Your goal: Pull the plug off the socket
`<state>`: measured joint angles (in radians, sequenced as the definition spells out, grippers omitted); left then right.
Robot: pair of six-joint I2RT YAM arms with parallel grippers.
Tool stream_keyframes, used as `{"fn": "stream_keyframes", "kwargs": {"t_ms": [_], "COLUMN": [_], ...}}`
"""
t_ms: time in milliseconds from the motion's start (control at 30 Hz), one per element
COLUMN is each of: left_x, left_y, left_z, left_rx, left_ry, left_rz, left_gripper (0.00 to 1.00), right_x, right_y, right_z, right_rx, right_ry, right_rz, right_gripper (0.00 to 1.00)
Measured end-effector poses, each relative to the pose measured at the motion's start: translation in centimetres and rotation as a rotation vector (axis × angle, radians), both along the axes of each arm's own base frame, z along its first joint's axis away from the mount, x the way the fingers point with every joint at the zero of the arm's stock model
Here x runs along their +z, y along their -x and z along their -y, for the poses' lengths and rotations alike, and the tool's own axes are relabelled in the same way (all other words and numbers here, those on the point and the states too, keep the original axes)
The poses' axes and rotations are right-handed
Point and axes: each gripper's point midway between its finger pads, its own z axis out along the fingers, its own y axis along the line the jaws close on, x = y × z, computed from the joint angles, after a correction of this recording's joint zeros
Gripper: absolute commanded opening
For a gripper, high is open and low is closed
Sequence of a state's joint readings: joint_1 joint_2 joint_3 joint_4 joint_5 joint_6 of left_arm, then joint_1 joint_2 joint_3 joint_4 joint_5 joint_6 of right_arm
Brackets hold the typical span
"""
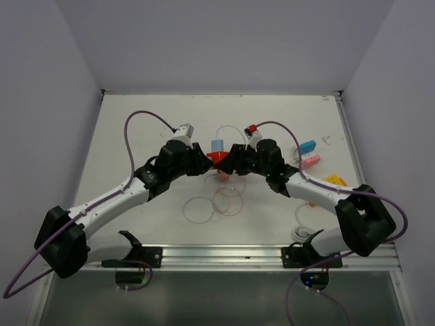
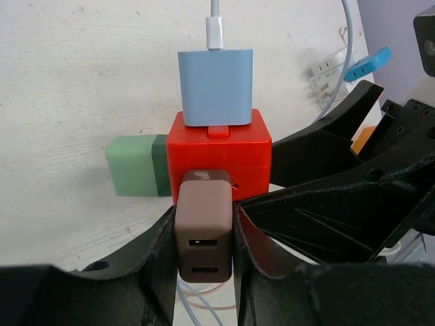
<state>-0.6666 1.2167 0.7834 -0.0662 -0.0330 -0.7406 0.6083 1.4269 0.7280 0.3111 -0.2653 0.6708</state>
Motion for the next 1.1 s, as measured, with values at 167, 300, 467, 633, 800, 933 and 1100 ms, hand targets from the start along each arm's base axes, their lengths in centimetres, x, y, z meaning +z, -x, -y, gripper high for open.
{"fn": "stream_keyframes", "kwargs": {"t_ms": [167, 300, 467, 633, 800, 933, 1100], "left_x": [1.5, 2.2, 3.0, 5.3, 5.7, 4.1, -1.1], "left_y": [0.1, 0.2, 0.5, 0.4, 0.1, -0.1, -0.8], "left_z": [-0.3, -0.5, -2.1, -3.5, -4.1, -4.3, -5.0], "left_rx": [0.014, 0.021, 0.06, 0.108, 0.135, 0.143, 0.15], "left_ry": [-0.019, -0.026, -0.062, -0.07, -0.083, -0.099, -0.113], "left_rz": [-0.003, -0.005, -0.007, 0.028, 0.047, 0.041, -0.014], "left_gripper": [0.0, 0.0, 0.0, 0.0, 0.0, 0.01, 0.09], "right_x": [1.2, 1.9, -0.6, -4.4, -4.3, -3.9, -3.0], "right_y": [0.0, -0.1, -2.3, -4.3, -3.8, -3.3, -2.8], "right_z": [-0.1, -0.3, 3.1, 8.6, 7.7, 6.6, 5.5], "right_rx": [0.002, 0.006, -0.145, -0.346, -0.301, -0.24, -0.165], "right_ry": [-0.023, -0.039, 0.066, 0.209, 0.186, 0.131, 0.063], "right_rz": [0.026, 0.041, 0.009, -0.059, -0.052, -0.039, -0.022], "right_gripper": [0.0, 0.0, 0.0, 0.0, 0.0, 0.0, 0.0]}}
